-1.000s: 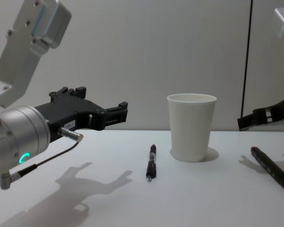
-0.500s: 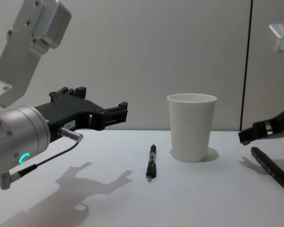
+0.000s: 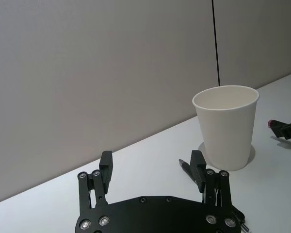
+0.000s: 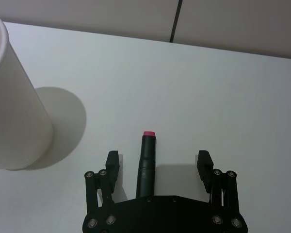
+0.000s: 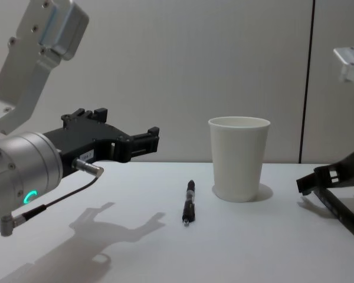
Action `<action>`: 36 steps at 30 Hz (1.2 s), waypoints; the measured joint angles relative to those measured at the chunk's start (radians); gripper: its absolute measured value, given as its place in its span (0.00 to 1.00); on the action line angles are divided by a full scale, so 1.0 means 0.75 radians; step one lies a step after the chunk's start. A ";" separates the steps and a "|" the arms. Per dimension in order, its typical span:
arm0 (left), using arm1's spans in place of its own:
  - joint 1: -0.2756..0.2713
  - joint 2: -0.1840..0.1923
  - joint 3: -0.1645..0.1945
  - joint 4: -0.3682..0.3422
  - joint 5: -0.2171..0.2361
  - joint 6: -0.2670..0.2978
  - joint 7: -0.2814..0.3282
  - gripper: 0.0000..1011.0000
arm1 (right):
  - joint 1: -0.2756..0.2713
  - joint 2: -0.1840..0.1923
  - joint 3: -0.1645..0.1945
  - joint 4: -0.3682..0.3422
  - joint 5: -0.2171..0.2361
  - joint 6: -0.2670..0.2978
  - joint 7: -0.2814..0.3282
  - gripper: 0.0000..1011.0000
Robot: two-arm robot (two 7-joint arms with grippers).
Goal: Place the pen into the pen holder.
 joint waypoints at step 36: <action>0.000 0.000 0.000 0.000 0.000 0.000 0.000 0.99 | 0.003 -0.011 -0.015 0.057 -0.025 -0.055 0.028 0.51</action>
